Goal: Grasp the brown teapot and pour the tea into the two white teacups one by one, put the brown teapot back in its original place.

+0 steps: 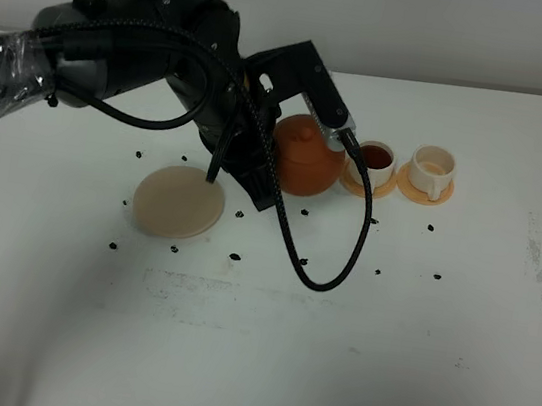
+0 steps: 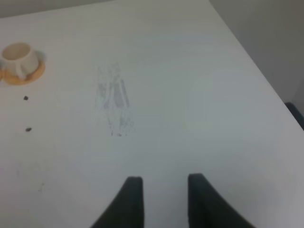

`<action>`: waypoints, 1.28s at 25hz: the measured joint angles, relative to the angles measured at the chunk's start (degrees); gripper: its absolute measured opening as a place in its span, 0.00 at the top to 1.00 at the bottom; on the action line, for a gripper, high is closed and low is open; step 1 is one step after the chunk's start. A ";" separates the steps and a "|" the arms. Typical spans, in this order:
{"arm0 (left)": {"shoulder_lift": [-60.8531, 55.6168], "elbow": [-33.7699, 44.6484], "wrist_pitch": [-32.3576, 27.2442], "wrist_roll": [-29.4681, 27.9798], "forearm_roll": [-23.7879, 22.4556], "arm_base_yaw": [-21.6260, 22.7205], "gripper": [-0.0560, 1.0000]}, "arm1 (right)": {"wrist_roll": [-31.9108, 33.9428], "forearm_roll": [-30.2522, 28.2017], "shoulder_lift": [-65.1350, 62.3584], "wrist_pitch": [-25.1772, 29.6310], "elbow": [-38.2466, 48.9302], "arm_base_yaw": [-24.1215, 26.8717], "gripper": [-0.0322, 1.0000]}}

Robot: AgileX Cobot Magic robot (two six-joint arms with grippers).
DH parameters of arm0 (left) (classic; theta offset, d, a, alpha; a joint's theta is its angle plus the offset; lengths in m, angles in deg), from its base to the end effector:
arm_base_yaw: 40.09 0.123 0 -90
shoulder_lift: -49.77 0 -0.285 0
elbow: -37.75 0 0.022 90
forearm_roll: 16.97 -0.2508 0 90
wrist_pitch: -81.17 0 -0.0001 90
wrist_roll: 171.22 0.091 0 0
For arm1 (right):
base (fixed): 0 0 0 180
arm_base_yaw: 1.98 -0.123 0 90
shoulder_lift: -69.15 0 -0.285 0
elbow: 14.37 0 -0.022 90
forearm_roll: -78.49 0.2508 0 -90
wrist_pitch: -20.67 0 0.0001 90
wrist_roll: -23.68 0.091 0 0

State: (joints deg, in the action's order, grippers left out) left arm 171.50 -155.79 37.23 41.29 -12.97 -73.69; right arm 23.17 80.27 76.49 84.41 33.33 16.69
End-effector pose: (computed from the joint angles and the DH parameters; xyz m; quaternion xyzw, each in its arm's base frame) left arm 0.3620 -0.2458 0.2277 0.5135 0.8231 -0.0318 0.2404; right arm -0.0087 0.0056 0.2773 0.1346 0.8500 -0.0695 0.5046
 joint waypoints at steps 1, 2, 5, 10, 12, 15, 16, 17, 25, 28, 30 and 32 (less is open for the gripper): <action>-0.44 1.78 0.10 -1.00 0.62 0.00 0.87 | 0.00 0.00 0.00 0.00 0.00 0.00 0.75; -0.65 3.11 -0.05 -2.24 0.78 0.00 0.87 | 0.00 0.00 0.00 0.00 0.00 0.00 0.75; -0.49 5.33 -0.05 -5.98 0.97 0.22 0.87 | 0.00 0.00 0.00 0.00 0.00 0.00 0.75; 1.50 5.57 1.12 -8.94 1.47 0.27 0.87 | 0.00 0.00 0.00 0.00 0.00 0.00 0.75; 2.74 5.29 1.29 -9.13 2.04 0.27 0.87 | 0.00 0.00 0.00 0.00 0.00 0.00 0.75; 4.96 3.83 0.49 -9.36 2.79 0.74 0.87 | 0.00 0.00 0.00 0.00 0.00 0.00 0.75; 5.67 3.35 0.26 -9.49 2.79 0.96 0.87 | 0.00 0.00 0.00 0.00 0.00 0.00 0.75; 6.23 3.08 0.03 -9.62 2.79 1.29 0.87 | 0.00 0.00 0.00 0.00 0.00 0.00 0.75; 8.48 2.70 -1.12 -9.81 2.85 2.52 0.87 | 0.00 0.00 0.00 0.00 0.00 0.00 0.75; 7.65 2.16 -2.01 -9.64 2.76 2.49 0.87 | 0.00 0.00 0.00 0.00 0.00 0.00 0.75; 6.47 1.09 -2.57 -9.36 2.17 2.43 0.87 | 0.00 0.00 0.00 0.00 0.00 0.00 0.75; 5.42 -0.97 -3.66 -8.84 0.87 2.09 0.87 | 0.00 0.00 0.00 0.00 0.00 0.00 0.75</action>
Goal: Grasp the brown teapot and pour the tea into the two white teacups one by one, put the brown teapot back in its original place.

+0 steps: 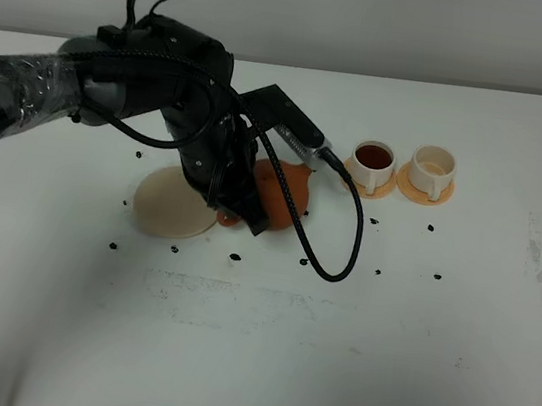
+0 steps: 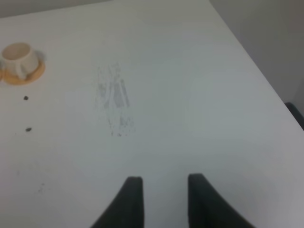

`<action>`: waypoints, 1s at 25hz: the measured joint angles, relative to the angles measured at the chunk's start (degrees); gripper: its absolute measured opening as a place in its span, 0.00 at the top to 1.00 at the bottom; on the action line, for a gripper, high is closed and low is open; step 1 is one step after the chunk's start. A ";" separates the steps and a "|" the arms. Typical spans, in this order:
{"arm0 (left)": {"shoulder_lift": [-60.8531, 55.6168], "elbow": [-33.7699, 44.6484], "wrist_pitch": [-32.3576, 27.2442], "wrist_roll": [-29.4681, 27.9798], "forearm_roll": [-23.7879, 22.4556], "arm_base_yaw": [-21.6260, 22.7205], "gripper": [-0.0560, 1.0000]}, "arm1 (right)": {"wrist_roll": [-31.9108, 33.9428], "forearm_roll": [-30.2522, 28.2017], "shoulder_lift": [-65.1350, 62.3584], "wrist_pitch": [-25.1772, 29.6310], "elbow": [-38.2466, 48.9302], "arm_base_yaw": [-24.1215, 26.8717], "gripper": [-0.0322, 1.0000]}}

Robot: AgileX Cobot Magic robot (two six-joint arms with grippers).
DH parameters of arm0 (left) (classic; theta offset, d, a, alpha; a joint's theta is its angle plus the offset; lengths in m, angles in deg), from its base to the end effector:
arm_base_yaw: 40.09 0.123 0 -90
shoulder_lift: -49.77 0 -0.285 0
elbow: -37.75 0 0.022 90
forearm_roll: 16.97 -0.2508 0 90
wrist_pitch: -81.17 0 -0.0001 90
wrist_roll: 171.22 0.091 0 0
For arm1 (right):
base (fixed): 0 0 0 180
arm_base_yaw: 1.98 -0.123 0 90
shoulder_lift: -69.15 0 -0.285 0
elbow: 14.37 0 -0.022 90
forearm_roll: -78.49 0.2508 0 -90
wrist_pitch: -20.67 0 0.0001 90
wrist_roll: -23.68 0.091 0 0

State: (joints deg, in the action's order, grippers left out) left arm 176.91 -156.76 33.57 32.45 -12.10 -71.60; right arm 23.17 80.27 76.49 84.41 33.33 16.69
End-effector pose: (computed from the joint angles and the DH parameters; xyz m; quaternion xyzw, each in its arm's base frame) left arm 0.3745 -0.2363 0.1885 0.4356 0.8829 -0.0475 0.1687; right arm -0.0087 0.0056 0.2773 0.1346 0.8500 -0.0695 0.5046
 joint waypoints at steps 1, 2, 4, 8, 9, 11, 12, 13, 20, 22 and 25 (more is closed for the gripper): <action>-0.40 -1.60 -0.57 0.39 -0.62 -0.19 0.87 | 0.00 0.00 0.00 0.00 0.00 0.00 0.75; -0.45 -3.45 -1.26 0.97 -1.01 -0.24 0.87 | 0.00 0.00 0.00 0.00 0.00 0.00 0.75; -0.34 -6.93 -1.58 2.44 -1.92 -0.69 0.87 | 0.00 0.00 0.00 0.00 0.00 0.00 0.75; 1.55 -15.11 -1.80 5.48 -3.35 -0.82 0.87 | 0.00 0.00 0.00 0.00 0.00 0.00 0.75; 2.54 -17.50 -1.93 5.73 -4.38 -0.82 0.87 | 0.00 0.00 0.00 0.00 0.00 0.00 0.75; 4.73 -21.87 -2.51 6.00 -6.92 -0.82 0.87 | 0.00 0.00 0.00 0.00 0.00 0.00 0.75; 5.91 -24.15 -3.02 6.05 -8.13 -0.82 0.87 | 0.00 0.00 0.00 0.00 0.00 0.00 0.75; 7.07 -26.28 -3.33 6.07 -9.15 -0.82 0.87 | 0.00 0.00 0.00 0.00 0.00 0.00 0.75; 15.12 -36.82 -3.09 9.59 -10.52 -2.30 0.87 | 0.00 0.00 0.00 0.00 0.00 0.00 0.75; 16.72 -38.62 -2.30 10.35 -9.97 -2.82 0.87 | 0.00 0.00 0.00 0.00 0.00 0.00 0.75; 18.13 -39.62 0.03 12.67 -9.77 -3.20 0.87 | 0.00 0.00 0.00 0.00 0.00 0.00 0.75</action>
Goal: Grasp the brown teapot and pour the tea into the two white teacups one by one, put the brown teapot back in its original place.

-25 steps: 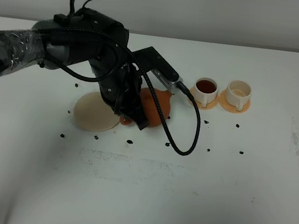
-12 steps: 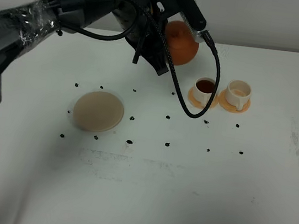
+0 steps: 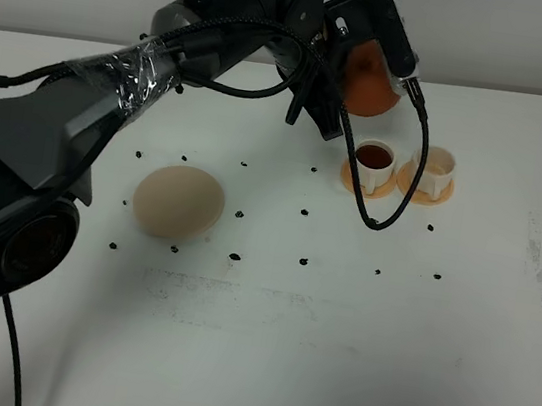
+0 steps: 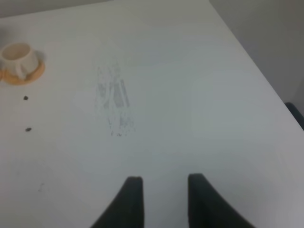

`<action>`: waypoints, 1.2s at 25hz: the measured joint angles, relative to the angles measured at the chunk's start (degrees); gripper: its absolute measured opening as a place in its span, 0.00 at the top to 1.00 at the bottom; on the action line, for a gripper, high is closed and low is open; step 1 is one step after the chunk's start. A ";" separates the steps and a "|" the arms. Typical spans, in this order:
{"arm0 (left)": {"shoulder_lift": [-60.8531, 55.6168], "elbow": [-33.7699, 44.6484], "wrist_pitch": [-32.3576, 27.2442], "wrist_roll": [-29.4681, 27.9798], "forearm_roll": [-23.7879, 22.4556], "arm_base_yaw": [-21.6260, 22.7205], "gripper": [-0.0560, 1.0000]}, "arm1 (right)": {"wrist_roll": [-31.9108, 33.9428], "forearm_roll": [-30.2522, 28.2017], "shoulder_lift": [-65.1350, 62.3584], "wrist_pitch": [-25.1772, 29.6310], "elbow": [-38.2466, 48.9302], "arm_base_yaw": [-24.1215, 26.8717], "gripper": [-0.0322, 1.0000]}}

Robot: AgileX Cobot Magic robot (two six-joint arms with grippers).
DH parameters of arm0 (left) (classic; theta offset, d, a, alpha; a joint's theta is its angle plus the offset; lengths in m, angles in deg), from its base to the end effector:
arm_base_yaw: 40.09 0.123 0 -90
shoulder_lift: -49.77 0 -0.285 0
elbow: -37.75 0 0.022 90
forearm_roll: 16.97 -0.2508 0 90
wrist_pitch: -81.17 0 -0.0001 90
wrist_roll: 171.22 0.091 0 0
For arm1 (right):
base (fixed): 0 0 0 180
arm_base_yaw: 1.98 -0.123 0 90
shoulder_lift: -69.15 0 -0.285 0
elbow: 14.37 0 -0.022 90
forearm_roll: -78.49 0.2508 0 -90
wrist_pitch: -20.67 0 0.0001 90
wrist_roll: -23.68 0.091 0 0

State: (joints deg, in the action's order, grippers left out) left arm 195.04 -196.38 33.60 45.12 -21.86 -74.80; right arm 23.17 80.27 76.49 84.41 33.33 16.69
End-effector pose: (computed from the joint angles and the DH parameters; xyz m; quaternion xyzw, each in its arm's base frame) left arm 0.4516 -0.3058 0.2342 0.5561 0.7517 0.0446 0.3517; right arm -0.0087 0.0056 0.2773 0.1346 0.8500 -0.0695 0.5046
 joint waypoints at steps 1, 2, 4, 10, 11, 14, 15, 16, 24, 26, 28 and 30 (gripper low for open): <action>0.42 0.00 0.61 1.02 0.05 0.00 0.87 | 0.00 0.00 0.00 0.00 0.00 0.00 0.75; 0.81 -0.06 1.23 2.09 0.05 0.00 0.87 | 0.00 0.00 0.00 0.00 0.00 0.00 0.75; 1.33 -0.06 2.24 3.25 -0.09 0.00 0.87 | 0.00 0.00 0.00 0.00 0.00 0.00 0.75; 3.00 -0.06 6.81 8.72 -0.17 -0.11 0.87 | 0.00 0.00 0.00 0.00 0.00 0.00 0.75; 3.22 -0.06 7.28 9.90 -0.23 -0.17 0.87 | 0.00 0.00 0.00 0.00 0.00 0.00 0.75; 3.63 -0.06 8.41 12.19 -0.29 -0.64 0.87 | 0.00 0.00 0.00 0.00 0.00 0.00 0.75; 3.77 -0.06 8.89 12.76 -0.29 -0.79 0.87 | 0.00 0.00 0.00 0.00 0.00 0.00 0.75; 3.93 -0.06 9.37 13.50 -0.29 -0.92 0.87 | 0.00 0.00 0.00 0.00 0.00 0.00 0.75; 5.47 -0.06 12.46 19.78 -1.31 -1.04 0.87 | 0.00 0.00 0.00 0.00 0.00 0.00 0.75; 5.82 -0.06 13.17 20.17 -2.63 -1.04 0.87 | 0.00 0.00 0.00 0.00 0.00 0.00 0.75; 6.05 -0.06 13.89 20.23 -3.78 -1.04 0.87 | 0.00 0.00 0.00 0.00 0.00 0.00 0.75; 6.23 -0.06 14.34 20.23 -4.49 -1.04 0.87 | 0.00 0.00 0.00 0.00 0.00 0.00 0.75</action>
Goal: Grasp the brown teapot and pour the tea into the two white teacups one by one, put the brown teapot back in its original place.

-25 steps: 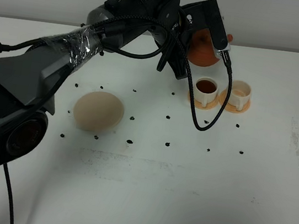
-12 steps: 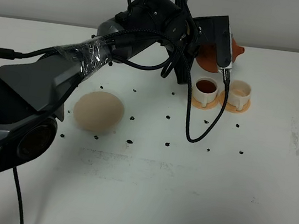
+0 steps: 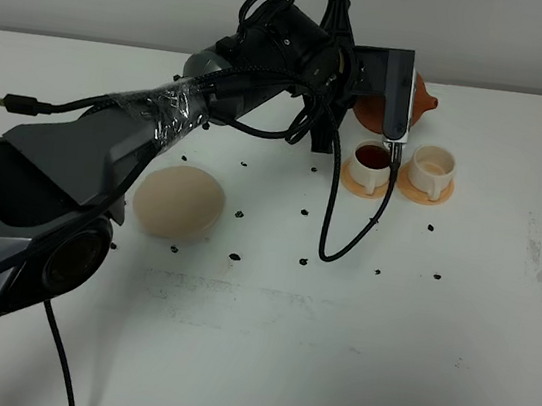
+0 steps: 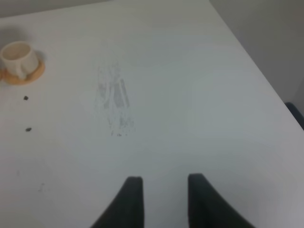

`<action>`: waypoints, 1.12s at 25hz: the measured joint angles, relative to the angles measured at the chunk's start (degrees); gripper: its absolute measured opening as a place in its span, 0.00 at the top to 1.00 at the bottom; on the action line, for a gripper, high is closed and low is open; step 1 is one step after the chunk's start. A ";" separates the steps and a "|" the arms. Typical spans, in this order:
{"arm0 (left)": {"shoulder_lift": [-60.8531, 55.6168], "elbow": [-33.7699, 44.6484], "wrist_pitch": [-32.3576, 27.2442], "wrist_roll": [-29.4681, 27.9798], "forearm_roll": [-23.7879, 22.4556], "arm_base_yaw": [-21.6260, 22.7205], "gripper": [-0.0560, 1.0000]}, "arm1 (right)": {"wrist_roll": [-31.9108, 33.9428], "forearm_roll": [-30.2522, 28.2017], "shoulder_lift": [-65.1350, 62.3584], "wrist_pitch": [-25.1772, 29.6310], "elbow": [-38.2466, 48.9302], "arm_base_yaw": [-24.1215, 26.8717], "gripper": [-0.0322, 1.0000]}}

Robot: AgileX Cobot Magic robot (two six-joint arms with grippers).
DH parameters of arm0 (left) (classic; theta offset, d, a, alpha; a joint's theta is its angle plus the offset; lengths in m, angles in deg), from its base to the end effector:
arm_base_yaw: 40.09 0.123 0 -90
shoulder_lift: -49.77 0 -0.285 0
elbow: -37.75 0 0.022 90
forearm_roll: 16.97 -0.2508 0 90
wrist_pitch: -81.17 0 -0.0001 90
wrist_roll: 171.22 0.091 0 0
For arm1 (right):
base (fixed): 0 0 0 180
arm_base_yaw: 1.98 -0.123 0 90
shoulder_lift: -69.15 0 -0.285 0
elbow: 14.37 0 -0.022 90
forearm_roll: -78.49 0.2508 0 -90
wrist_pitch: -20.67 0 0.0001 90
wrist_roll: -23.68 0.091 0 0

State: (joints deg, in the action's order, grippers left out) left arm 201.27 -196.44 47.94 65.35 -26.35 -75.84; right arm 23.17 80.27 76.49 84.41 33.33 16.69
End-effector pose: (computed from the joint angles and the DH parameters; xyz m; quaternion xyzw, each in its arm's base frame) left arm 0.4683 -0.3271 0.1903 0.6830 0.5957 0.1435 0.3976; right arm -0.0087 0.0056 0.2773 0.1346 0.8500 -0.0695 0.5046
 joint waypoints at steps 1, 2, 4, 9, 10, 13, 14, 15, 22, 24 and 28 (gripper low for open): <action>0.06 0.00 0.48 0.15 -0.55 0.00 0.87 | 0.00 0.00 0.00 0.00 0.00 0.00 0.75; 0.17 0.00 1.05 0.46 -1.29 0.00 0.87 | 0.00 0.00 0.00 0.00 0.00 0.00 0.75; 0.35 0.00 1.87 1.34 -2.70 0.00 0.87 | 0.00 0.00 0.00 0.00 0.00 0.00 0.75; 0.35 0.00 3.02 5.15 -4.32 0.00 0.87 | 0.00 0.00 0.00 0.00 0.00 0.00 0.75; 0.35 0.00 3.19 5.92 -4.46 0.00 0.87 | 0.00 0.00 0.00 0.00 0.00 0.00 0.75; 0.35 0.06 3.43 8.70 -4.61 0.00 0.87 | 0.00 0.00 0.00 0.00 0.00 0.00 0.75; 0.35 0.10 3.49 9.32 -4.84 0.00 0.87 | 0.00 0.00 0.00 0.00 0.00 0.00 0.75; 0.39 0.18 3.62 9.77 -5.29 0.00 0.87 | 0.00 0.00 0.00 0.00 0.00 0.00 0.75; 0.57 0.73 4.72 10.61 -8.06 0.00 0.87 | 0.00 0.00 0.00 0.00 0.00 0.00 0.75; 0.57 0.73 5.42 10.61 -8.70 -0.13 0.87 | 0.00 0.00 0.00 0.00 0.00 0.00 0.75; 0.57 0.73 7.18 10.74 -9.10 -0.80 0.87 | 0.00 0.00 0.00 0.00 0.00 0.00 0.75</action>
State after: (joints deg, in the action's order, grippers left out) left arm 201.84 -195.71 55.12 76.09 -35.45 -76.64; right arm 23.17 80.27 76.49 84.41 33.33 16.69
